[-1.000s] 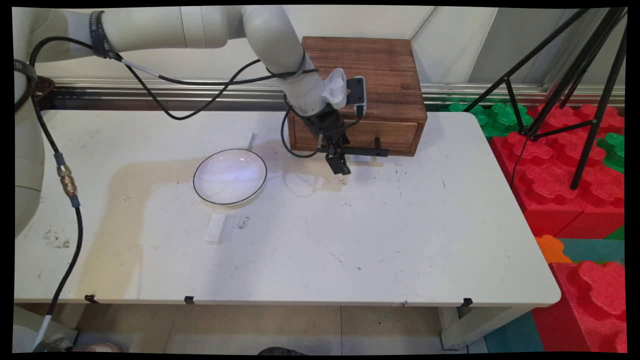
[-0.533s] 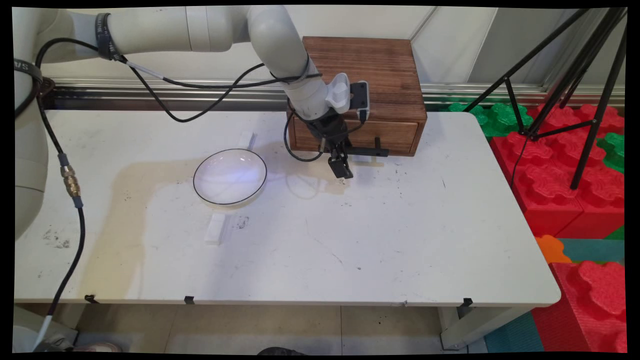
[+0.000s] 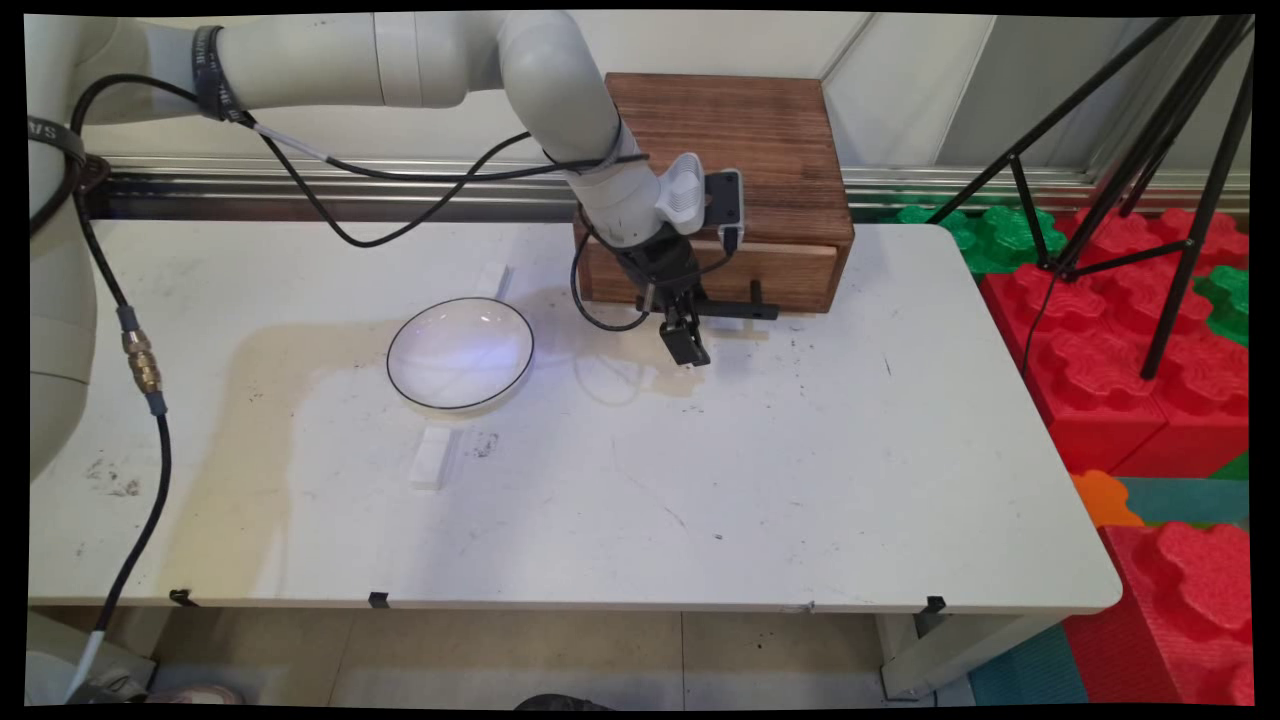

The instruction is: Open the drawer

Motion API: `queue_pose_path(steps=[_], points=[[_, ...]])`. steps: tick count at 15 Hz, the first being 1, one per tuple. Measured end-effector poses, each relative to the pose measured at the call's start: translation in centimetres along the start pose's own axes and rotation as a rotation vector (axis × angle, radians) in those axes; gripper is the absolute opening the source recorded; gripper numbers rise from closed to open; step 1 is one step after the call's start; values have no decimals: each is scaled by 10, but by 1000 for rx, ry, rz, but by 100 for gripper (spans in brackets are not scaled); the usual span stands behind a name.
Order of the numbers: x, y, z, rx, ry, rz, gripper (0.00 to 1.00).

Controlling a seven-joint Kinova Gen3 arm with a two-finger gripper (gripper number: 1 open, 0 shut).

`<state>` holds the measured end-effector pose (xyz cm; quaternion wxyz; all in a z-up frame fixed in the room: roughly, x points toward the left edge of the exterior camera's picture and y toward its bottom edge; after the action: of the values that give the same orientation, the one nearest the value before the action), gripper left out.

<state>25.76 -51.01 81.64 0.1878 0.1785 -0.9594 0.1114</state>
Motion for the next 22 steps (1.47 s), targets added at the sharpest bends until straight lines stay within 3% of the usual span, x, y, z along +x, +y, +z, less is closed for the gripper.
queue_pose_path(steps=[22], points=[[-3,42,-14,-64,13,12,100]])
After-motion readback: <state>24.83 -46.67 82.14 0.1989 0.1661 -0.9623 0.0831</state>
